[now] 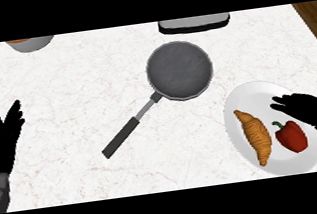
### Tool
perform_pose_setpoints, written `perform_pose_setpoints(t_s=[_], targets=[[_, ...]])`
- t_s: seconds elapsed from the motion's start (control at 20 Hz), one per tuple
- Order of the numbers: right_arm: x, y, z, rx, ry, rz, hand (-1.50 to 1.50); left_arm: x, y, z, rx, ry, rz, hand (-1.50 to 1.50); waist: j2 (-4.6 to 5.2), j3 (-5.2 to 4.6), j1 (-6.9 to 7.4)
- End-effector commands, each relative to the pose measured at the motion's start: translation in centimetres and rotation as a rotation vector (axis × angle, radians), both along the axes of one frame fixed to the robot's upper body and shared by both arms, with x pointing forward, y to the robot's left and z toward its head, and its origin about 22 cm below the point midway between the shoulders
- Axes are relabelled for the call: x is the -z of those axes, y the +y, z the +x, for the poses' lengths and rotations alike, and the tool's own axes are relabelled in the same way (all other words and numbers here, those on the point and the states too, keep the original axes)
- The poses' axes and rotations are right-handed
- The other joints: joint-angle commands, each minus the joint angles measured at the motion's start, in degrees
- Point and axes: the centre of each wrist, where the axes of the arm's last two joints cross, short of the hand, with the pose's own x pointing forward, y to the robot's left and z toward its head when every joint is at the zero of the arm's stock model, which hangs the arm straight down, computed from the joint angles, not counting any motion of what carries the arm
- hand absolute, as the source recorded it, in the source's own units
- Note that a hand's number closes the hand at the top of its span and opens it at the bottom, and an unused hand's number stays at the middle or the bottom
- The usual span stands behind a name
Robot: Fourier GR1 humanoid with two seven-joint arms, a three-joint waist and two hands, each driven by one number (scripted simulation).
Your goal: Pick the bell pepper from the plate and place it in the pan
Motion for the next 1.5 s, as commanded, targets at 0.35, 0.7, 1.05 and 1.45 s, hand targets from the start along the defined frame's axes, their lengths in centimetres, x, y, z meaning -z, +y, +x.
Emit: perform_pose_setpoints(t_s=[0.35,0.7,1.05,1.45], targets=[[2.1,0.4,-0.3,0.007,0.003,-0.074,-1.5,0.9,-0.4,-1.1,-0.017,0.009,-0.003,0.0,-0.03,-0.01,-0.06],[5.9,0.6,0.0,-0.01,0.006,-0.064,-1.5,1.1,1.4,0.9,-0.016,-0.002,0.005,0.0,0.08,-0.01,-0.17],[4.6,-1.7,2.5,0.014,0.002,-0.062,-1.5,1.6,1.9,0.3,0.0,-0.008,0.0,0.0,0.1,-0.01,0.02],[8.7,0.7,3.7,0.033,0.042,-0.145,-1.5,0.0,0.2,0.4,0.002,-0.009,0.017,0.0,0.07,0.01,0.22]])
